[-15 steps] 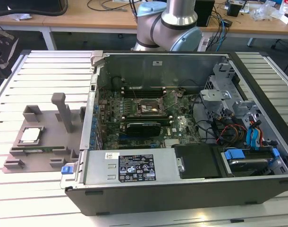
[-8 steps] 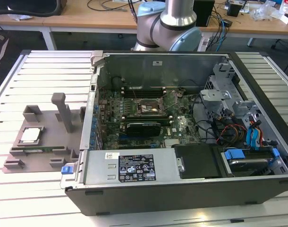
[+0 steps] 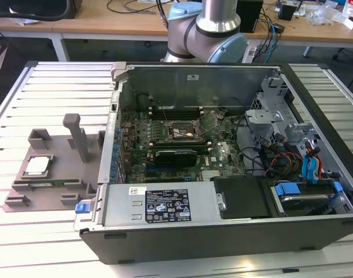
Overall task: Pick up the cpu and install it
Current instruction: 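Reach for the cpu, then pick up the cpu and move it towards the insertion slot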
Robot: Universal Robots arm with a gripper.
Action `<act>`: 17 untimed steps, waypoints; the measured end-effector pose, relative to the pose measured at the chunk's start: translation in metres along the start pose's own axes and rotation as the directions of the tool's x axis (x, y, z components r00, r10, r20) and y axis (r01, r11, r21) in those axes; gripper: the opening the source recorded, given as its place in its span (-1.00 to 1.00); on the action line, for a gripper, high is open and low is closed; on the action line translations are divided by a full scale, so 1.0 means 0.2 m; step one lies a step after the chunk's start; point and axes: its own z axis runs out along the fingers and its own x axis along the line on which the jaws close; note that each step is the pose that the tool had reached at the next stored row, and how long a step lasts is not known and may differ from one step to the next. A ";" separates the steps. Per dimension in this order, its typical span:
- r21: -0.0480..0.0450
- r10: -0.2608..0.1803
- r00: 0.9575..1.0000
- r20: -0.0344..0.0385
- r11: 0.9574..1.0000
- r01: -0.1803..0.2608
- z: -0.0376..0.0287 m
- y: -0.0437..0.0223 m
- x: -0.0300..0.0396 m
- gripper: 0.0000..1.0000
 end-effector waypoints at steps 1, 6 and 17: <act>0.000 0.000 1.000 0.000 1.000 0.000 0.000 0.000 0.000 -0.79; 0.000 0.000 1.000 0.000 1.000 0.000 0.001 0.000 0.000 -0.79; 0.000 0.000 1.000 0.000 1.000 0.000 0.003 0.000 0.000 0.07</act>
